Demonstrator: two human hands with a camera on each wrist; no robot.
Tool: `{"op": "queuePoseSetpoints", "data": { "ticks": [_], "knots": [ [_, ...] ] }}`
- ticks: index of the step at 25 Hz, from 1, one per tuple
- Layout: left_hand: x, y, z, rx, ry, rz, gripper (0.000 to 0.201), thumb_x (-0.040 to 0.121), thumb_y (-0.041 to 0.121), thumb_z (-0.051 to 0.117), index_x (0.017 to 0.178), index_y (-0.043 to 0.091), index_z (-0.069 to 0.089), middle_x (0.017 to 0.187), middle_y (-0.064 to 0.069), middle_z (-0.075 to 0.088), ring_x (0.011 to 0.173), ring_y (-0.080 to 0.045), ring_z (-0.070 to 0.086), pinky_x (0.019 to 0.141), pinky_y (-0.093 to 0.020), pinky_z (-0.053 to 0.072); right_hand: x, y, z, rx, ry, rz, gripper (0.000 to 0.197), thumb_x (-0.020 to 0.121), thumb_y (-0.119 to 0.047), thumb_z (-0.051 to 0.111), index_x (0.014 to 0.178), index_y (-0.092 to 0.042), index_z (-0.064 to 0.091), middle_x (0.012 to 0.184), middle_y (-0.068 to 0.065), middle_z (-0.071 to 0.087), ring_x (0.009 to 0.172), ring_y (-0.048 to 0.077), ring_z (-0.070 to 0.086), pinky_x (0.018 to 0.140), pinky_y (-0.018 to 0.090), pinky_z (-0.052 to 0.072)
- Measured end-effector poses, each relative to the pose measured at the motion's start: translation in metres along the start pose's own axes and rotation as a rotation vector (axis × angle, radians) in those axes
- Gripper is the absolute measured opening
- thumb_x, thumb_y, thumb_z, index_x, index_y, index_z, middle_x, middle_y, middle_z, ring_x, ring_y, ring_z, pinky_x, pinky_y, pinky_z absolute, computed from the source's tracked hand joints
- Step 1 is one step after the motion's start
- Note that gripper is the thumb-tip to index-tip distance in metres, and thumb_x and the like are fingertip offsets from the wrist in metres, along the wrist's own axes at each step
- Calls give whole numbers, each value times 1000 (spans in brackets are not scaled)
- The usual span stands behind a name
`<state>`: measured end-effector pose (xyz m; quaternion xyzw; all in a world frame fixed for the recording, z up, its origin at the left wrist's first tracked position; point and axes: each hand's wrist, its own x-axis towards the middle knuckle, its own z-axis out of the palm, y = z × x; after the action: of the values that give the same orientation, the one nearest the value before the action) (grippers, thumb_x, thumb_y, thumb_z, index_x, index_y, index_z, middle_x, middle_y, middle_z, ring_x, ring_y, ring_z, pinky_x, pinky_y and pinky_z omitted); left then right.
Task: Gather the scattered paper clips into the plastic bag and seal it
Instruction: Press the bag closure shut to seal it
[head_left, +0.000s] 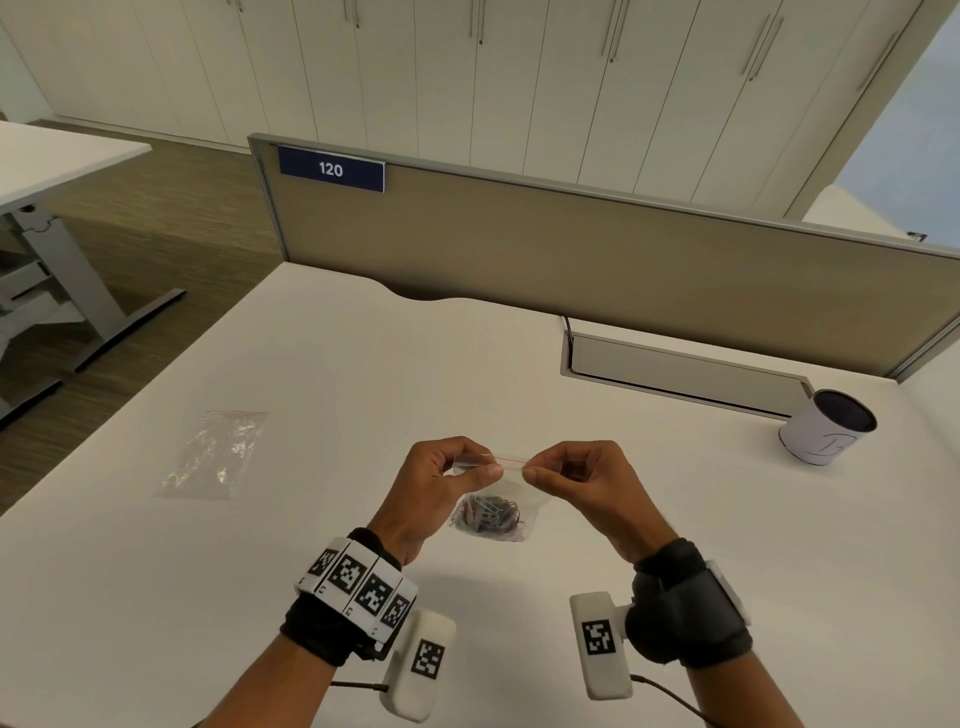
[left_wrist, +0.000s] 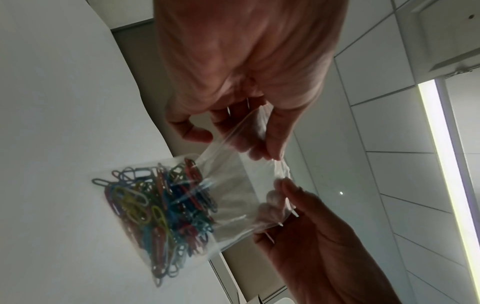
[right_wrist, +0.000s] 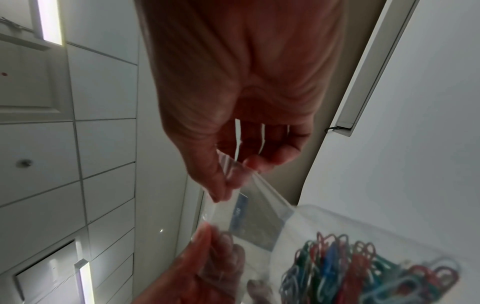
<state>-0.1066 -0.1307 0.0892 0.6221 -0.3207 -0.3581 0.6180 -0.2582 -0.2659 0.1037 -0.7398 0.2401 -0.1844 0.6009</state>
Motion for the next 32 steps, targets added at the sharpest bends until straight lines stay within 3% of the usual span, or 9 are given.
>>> {"op": "queuePoseSetpoints", "data": {
  "ticks": [4,9,13,17,22,26,30,32],
  "knots": [
    [-3,-1,0,-40,22,1,9,76,13,74,81,7,71,85,-6,72,86,-16,65,81,-30,50,2,-4,5,-122,36,-79,8,82,-20,71,77,-13,73,73,1,70,70,12,62,66,27,48],
    [-3,0,0,-31,13,17,7,75,13,75,79,8,72,82,-9,72,83,-17,66,82,-32,51,2,-7,6,-160,27,-96,10,83,-22,70,77,-15,72,75,4,71,72,19,64,67,28,50],
    [-4,2,1,-17,3,27,3,76,9,73,79,9,72,79,-5,71,78,-15,64,74,-28,49,0,-5,7,-128,15,-75,8,82,-19,71,76,-14,70,74,0,71,71,11,64,68,26,51],
    [-4,4,2,13,-27,27,4,76,11,74,79,9,73,81,-7,73,81,-17,67,77,-29,52,-1,-7,10,-95,-18,-84,14,79,-27,74,80,-13,72,81,0,74,76,12,68,69,24,53],
    [-7,2,-3,-51,9,2,17,70,12,77,86,5,74,89,-12,76,88,-23,71,80,-30,56,1,-2,11,-198,68,-108,17,82,-33,69,81,-16,72,80,0,72,79,24,64,71,41,51],
    [-7,1,-8,-85,51,-2,11,73,3,74,81,-2,69,76,-12,71,73,-16,67,67,-18,52,2,0,10,-201,95,-104,12,82,-26,71,80,-14,71,78,2,71,75,20,61,65,28,47],
    [-4,2,-8,-41,66,-18,8,71,4,75,75,1,69,77,-15,71,74,-20,66,72,-25,53,2,0,13,-199,97,-101,10,81,-23,72,79,-13,72,75,-4,70,66,3,57,60,16,44],
    [-4,2,-9,-43,79,-10,9,71,5,76,77,1,70,78,-17,71,75,-21,66,74,-27,54,2,1,12,-131,121,-82,12,77,-23,75,79,-12,73,76,-2,73,68,3,62,62,15,48]
  ]
}}
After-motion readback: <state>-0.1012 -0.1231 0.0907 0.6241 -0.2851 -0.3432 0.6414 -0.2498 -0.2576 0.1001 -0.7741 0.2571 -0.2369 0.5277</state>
